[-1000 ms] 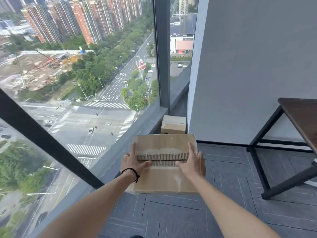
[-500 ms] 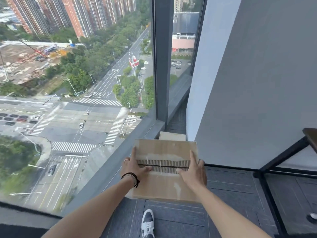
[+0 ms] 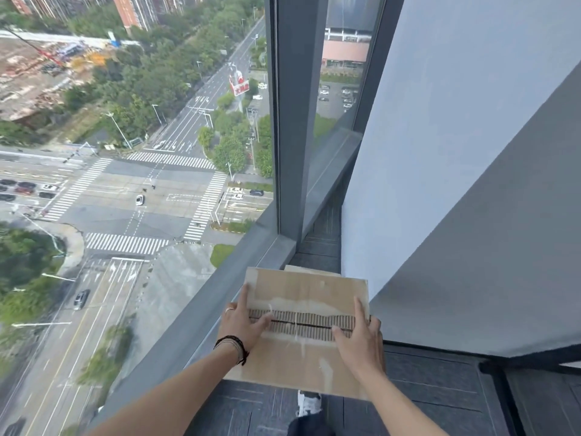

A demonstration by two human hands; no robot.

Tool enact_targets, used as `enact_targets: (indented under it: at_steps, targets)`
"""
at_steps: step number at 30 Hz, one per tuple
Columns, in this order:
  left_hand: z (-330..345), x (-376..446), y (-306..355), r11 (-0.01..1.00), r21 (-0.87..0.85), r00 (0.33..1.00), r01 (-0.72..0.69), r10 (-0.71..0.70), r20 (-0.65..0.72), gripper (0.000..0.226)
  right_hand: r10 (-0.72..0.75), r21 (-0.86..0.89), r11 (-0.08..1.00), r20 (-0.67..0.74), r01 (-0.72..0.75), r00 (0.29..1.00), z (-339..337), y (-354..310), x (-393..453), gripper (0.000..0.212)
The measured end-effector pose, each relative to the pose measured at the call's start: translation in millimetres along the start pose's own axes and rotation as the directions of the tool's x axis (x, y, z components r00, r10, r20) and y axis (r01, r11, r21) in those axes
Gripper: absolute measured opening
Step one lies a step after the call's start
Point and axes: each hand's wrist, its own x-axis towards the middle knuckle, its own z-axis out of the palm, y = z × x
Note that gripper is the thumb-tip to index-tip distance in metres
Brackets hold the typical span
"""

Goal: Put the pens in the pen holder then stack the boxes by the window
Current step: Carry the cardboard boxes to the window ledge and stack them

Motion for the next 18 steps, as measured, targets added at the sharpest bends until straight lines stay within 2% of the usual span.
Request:
enact_targets:
  at_steps: [7, 9, 14, 18]
  targets:
    - [22, 105, 31, 0.982, -0.164, 0.995, 0.095, -0.098, -0.007, 0.094, 0.007, 0.042, 0.999, 0.063, -0.01, 0.998, 20, -5, 127, 0.086]
    - [36, 137, 29, 0.977, -0.179, 0.994, 0.114, -0.113, 0.015, 0.078, 0.034, 0.045, 0.998, 0.077, -0.038, 0.996, 32, -2, 156, 0.086]
    - [80, 223, 14, 0.954, -0.224, 0.978, 0.199, -0.178, 0.11, 0.09, 0.067, 0.05, 0.996, 0.087, -0.072, 0.994, 72, 25, 235, 0.083]
    - [120, 296, -7, 0.954, -0.242, 0.98, 0.177, -0.149, 0.131, 0.076, 0.089, 0.06, 0.994, 0.078, -0.094, 0.993, 124, 48, 300, 0.082]
